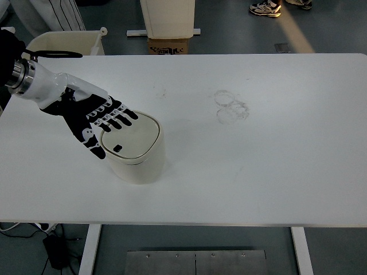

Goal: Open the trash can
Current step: 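Lower the left hand onto the lid, fingers over its far edge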

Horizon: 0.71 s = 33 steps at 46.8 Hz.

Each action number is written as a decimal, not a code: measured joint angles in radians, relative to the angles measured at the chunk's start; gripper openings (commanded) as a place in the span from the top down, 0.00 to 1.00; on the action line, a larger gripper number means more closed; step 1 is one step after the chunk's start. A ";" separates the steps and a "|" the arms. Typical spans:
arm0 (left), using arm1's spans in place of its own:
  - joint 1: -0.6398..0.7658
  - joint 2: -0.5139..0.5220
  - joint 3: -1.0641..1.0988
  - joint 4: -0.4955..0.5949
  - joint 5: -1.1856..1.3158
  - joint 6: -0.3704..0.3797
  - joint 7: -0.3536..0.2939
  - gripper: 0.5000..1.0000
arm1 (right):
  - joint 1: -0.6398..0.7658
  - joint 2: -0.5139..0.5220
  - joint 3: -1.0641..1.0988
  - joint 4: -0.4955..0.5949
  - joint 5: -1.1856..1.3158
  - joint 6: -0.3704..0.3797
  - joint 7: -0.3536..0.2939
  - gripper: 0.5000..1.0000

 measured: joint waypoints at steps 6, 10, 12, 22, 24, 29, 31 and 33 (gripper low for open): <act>0.007 -0.003 0.007 0.000 0.005 0.000 0.000 0.00 | 0.001 0.000 0.000 0.000 0.000 0.000 0.000 0.02; 0.019 -0.005 0.007 0.000 0.008 0.000 0.000 0.00 | 0.001 0.000 0.000 0.000 0.000 0.000 0.000 0.02; 0.023 -0.005 0.008 0.000 0.008 0.001 0.000 0.00 | 0.001 0.000 0.000 0.000 0.000 0.000 0.000 0.02; 0.038 -0.012 0.008 0.002 0.007 0.003 0.000 0.00 | 0.002 0.000 0.000 -0.001 0.000 0.000 0.000 0.02; 0.043 -0.014 0.008 0.002 0.007 0.004 0.000 0.00 | 0.002 0.000 0.000 -0.001 0.000 0.000 0.000 0.02; 0.054 -0.017 0.007 0.003 0.007 0.005 0.000 0.00 | 0.002 0.000 0.000 -0.001 0.000 0.000 0.000 0.02; 0.063 -0.018 0.007 0.004 0.007 0.006 0.000 0.00 | 0.002 0.000 0.000 -0.001 0.000 0.000 0.000 0.02; 0.071 -0.018 0.006 0.005 0.007 0.006 0.000 0.00 | 0.001 0.000 0.000 -0.001 0.000 0.000 0.000 0.02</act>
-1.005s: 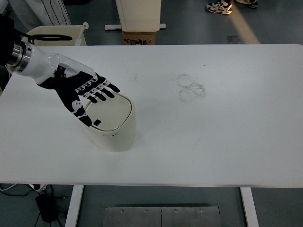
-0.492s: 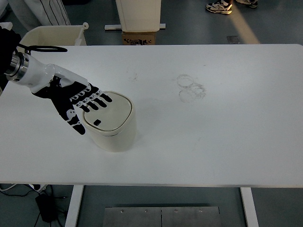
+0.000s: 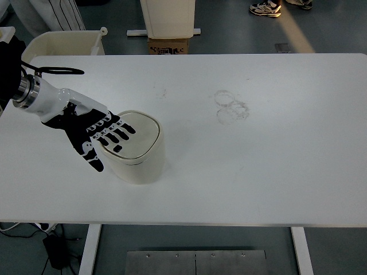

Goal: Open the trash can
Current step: 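Lower the left hand onto the lid, fingers over its far edge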

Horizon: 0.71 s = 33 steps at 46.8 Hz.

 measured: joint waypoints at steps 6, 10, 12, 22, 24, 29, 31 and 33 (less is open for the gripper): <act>0.009 -0.001 0.000 0.001 0.000 0.000 -0.001 0.00 | 0.000 0.000 -0.001 0.000 0.000 0.000 0.000 0.02; 0.009 -0.003 -0.002 0.001 0.000 0.001 -0.001 0.00 | 0.000 0.000 -0.002 0.000 0.000 0.000 0.000 0.02; 0.009 -0.004 -0.002 0.001 0.000 0.002 -0.001 0.00 | 0.000 0.000 -0.002 0.000 0.000 0.000 0.000 0.02; 0.009 -0.014 -0.002 0.001 0.000 0.003 -0.001 0.00 | 0.000 0.000 -0.002 0.000 0.000 0.000 0.000 0.02; 0.010 -0.014 -0.002 0.002 0.000 0.007 -0.002 0.00 | 0.000 0.000 -0.002 0.000 0.000 0.000 0.000 0.02; 0.011 -0.018 -0.003 0.005 0.000 0.010 -0.002 0.00 | 0.000 0.000 -0.002 0.000 0.000 0.000 0.000 0.02; 0.011 -0.023 -0.003 0.006 0.000 0.010 -0.002 0.00 | 0.000 0.000 -0.002 0.000 0.000 0.000 0.000 0.02; 0.011 -0.026 -0.004 0.008 0.000 0.011 -0.002 0.00 | 0.000 0.000 -0.002 0.000 0.000 0.000 0.000 0.02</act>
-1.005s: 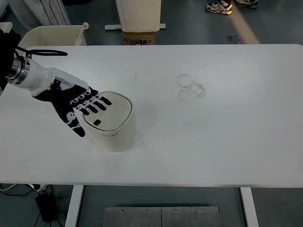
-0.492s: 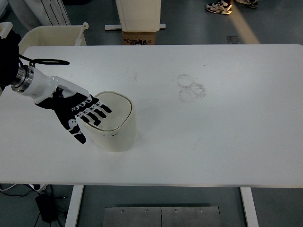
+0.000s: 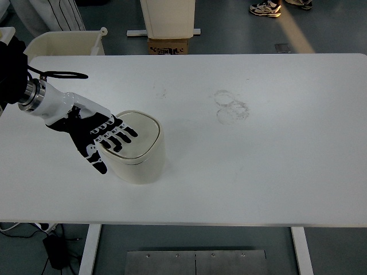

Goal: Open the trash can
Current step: 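Lower the left hand onto the lid, fingers over its far edge, then press the lid with the left hand fingers to pop it open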

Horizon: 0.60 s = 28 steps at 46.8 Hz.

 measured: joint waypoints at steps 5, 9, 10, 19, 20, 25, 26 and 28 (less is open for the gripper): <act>0.007 -0.008 -0.003 0.007 0.000 0.009 0.000 0.00 | 0.000 0.000 0.000 0.000 0.000 0.000 0.000 0.02; 0.008 -0.012 -0.004 0.008 0.000 0.013 0.000 0.00 | 0.000 0.000 0.000 0.000 0.000 0.000 0.000 0.02; 0.008 -0.013 -0.005 0.009 0.000 0.014 0.000 0.00 | 0.000 0.000 0.000 0.000 0.000 0.000 0.000 0.02; 0.012 -0.023 -0.011 0.013 0.000 0.014 0.000 0.00 | 0.000 0.000 0.000 0.000 0.000 0.000 0.000 0.02; 0.012 -0.025 -0.012 0.014 0.000 0.015 0.000 0.00 | 0.000 0.000 0.000 0.000 0.000 0.000 0.000 0.02; 0.012 -0.026 -0.013 0.014 -0.001 0.016 0.000 0.00 | 0.000 0.000 0.000 0.000 0.000 0.000 0.000 0.01; 0.012 -0.026 -0.013 0.014 -0.001 0.016 0.000 0.00 | 0.000 0.000 0.000 0.000 0.000 0.000 0.000 0.01; 0.012 -0.026 -0.015 0.014 -0.001 0.016 -0.001 0.00 | -0.001 0.000 0.000 0.000 0.000 0.000 0.000 0.02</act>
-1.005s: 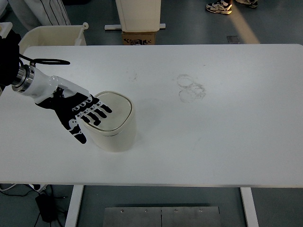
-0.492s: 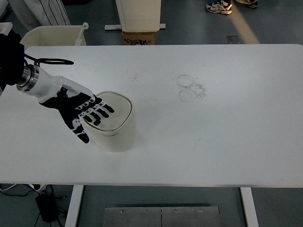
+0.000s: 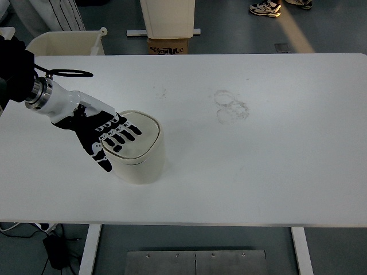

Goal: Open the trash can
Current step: 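Press the lid with the left hand fingers to pop it open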

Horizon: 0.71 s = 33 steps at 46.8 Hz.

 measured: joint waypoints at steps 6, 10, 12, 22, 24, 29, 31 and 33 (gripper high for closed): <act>0.000 -0.003 -0.007 0.000 0.000 0.000 -0.001 0.00 | 0.000 0.000 0.000 0.000 0.000 0.000 0.000 0.02; 0.000 -0.003 -0.007 0.000 0.000 0.000 -0.001 0.00 | 0.000 0.000 0.000 0.000 0.000 0.000 0.000 0.02; 0.000 -0.006 -0.007 0.000 0.000 0.000 -0.001 0.00 | 0.000 0.000 0.000 0.000 0.000 0.000 0.000 0.02; 0.006 -0.019 -0.012 0.000 -0.001 0.011 -0.002 0.00 | -0.001 0.000 -0.001 -0.001 0.000 0.000 0.000 0.01; 0.006 -0.024 -0.017 0.000 -0.001 0.013 -0.002 0.00 | -0.001 0.000 -0.001 -0.001 0.000 0.000 0.000 0.02; 0.008 -0.028 -0.029 0.000 -0.002 0.014 -0.003 0.00 | -0.002 0.000 -0.001 -0.002 0.000 0.000 0.000 0.02; 0.009 -0.028 -0.030 0.000 -0.002 0.014 -0.003 0.00 | -0.002 0.000 -0.001 -0.002 0.000 0.000 0.000 0.02; 0.013 -0.028 -0.033 0.000 -0.002 0.014 -0.003 0.00 | -0.002 0.000 -0.001 -0.002 0.000 0.000 0.000 0.02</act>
